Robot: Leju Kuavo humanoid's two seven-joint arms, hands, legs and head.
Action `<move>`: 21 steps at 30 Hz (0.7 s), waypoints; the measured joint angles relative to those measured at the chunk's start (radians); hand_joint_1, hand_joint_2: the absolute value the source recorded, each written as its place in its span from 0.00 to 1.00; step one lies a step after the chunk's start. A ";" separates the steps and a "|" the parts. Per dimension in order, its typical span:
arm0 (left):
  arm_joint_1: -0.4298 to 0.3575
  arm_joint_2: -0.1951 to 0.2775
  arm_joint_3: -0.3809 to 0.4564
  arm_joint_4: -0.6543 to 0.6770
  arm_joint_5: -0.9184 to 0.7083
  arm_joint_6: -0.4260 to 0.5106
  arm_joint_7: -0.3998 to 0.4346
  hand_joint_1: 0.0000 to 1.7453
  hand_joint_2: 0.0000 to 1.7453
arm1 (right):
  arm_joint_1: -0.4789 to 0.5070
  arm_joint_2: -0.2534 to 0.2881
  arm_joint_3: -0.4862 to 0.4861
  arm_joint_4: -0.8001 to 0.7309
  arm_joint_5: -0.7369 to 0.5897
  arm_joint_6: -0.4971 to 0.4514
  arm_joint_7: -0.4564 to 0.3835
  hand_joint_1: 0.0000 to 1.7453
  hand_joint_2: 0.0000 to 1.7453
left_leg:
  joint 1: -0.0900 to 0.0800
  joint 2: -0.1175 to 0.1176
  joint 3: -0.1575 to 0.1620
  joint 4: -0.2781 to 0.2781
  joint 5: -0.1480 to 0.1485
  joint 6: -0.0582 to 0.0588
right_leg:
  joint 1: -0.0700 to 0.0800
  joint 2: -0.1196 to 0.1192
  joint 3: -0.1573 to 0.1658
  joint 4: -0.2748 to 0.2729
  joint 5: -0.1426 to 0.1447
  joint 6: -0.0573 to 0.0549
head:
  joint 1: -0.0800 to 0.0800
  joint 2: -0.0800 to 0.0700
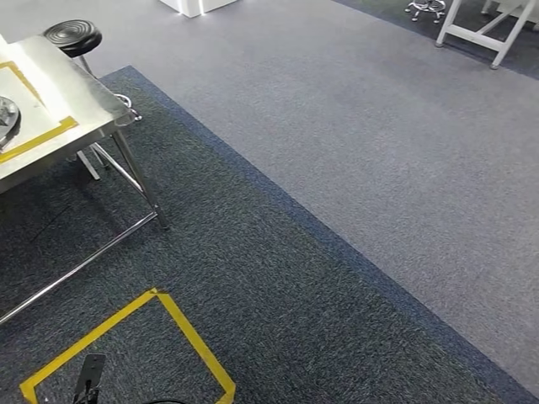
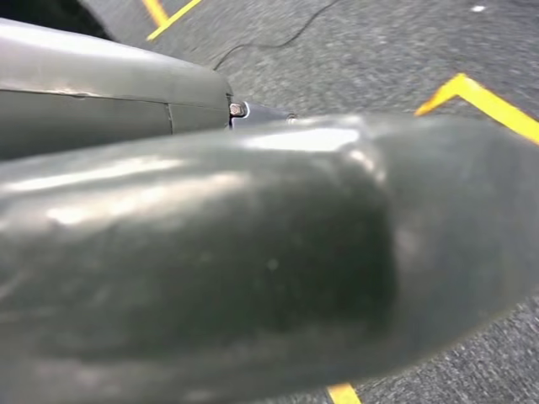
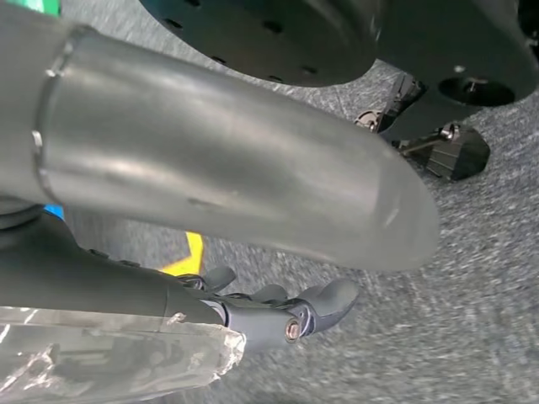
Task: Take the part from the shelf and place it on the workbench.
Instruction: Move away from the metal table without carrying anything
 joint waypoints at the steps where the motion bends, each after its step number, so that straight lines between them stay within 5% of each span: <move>1: 0.000 0.000 0.000 0.001 -0.005 0.003 0.003 0.00 0.00 | 0.000 0.000 -0.004 -0.002 -0.005 -0.001 0.005 0.00 0.00 | -0.001 -0.009 0.013 -0.032 0.007 0.004 | 0.000 0.007 -0.003 0.000 0.001 0.006 | 0.000 0.000; 3: 0.000 0.000 0.002 0.004 -0.016 0.010 0.007 0.00 0.00 | 0.004 0.000 -0.012 -0.005 -0.013 -0.002 0.012 0.00 0.00 | -0.005 -0.003 0.015 -0.040 0.008 0.018 | -0.003 0.018 -0.011 -0.006 0.003 0.019 | 0.001 0.000; 5: 0.000 -0.002 0.003 0.005 -0.025 0.019 0.011 0.00 0.00 | 0.009 0.000 -0.021 -0.006 -0.019 -0.003 0.016 0.00 0.00 | -0.004 0.010 0.016 -0.044 0.013 0.033 | -0.005 -0.001 -0.022 0.011 -0.009 0.029 | 0.003 0.000; 9: 0.008 -0.003 0.005 0.007 -0.033 0.041 0.016 0.00 0.00 | 0.008 0.000 -0.027 -0.009 -0.019 -0.003 0.016 0.00 0.00 | -0.005 0.045 0.015 -0.046 0.015 0.047 | -0.005 -0.072 -0.128 0.239 -0.130 0.042 | 0.011 0.000; 11: 0.009 -0.005 0.006 0.009 -0.037 0.047 0.020 0.00 0.00 | 0.008 0.000 -0.028 -0.010 -0.019 -0.002 0.012 0.00 0.00 | -0.006 0.065 0.015 -0.046 0.014 0.046 | -0.007 -0.077 -0.148 0.285 -0.135 0.045 | 0.011 0.000; 13: 0.008 -0.007 0.006 0.011 -0.042 0.049 0.021 0.00 0.00 | 0.009 0.000 -0.030 -0.012 -0.019 -0.002 0.008 0.00 0.00 | -0.006 0.083 0.020 -0.045 0.011 0.042 | -0.007 -0.090 -0.092 0.183 -0.078 0.043 | 0.011 0.000; 15: 0.007 -0.008 0.007 0.013 -0.044 0.051 0.021 0.00 0.00 | 0.004 0.001 -0.034 -0.014 -0.019 -0.001 0.005 0.00 0.00 | -0.011 0.099 0.027 -0.044 0.005 0.033 | -0.005 -0.130 -0.020 0.053 -0.030 0.036 | 0.011 0.000; 17: 0.005 -0.007 0.009 0.014 -0.045 0.054 0.020 0.00 0.00 | 0.000 0.001 -0.036 -0.016 -0.019 0.000 0.002 0.00 0.00 | -0.015 0.113 0.032 -0.044 0.001 0.020 | -0.002 -0.146 -0.001 0.008 -0.019 0.024 | 0.006 0.000; 19: 0.000 -0.007 0.012 0.014 -0.049 0.056 0.020 0.00 0.00 | 0.000 0.002 -0.039 -0.016 -0.019 0.000 0.001 0.00 0.00 | -0.011 0.126 0.036 -0.046 -0.001 0.006 | 0.000 -0.123 -0.006 0.008 -0.015 0.009 | 0.002 0.000; 21: -0.003 -0.008 0.014 0.015 -0.053 0.058 0.020 0.00 0.00 | 0.001 0.002 -0.043 -0.017 -0.019 0.000 0.000 0.00 0.00 | -0.006 0.101 0.024 -0.012 -0.031 -0.005 | -0.003 -0.102 -0.003 0.003 -0.009 -0.006 | 0.000 0.000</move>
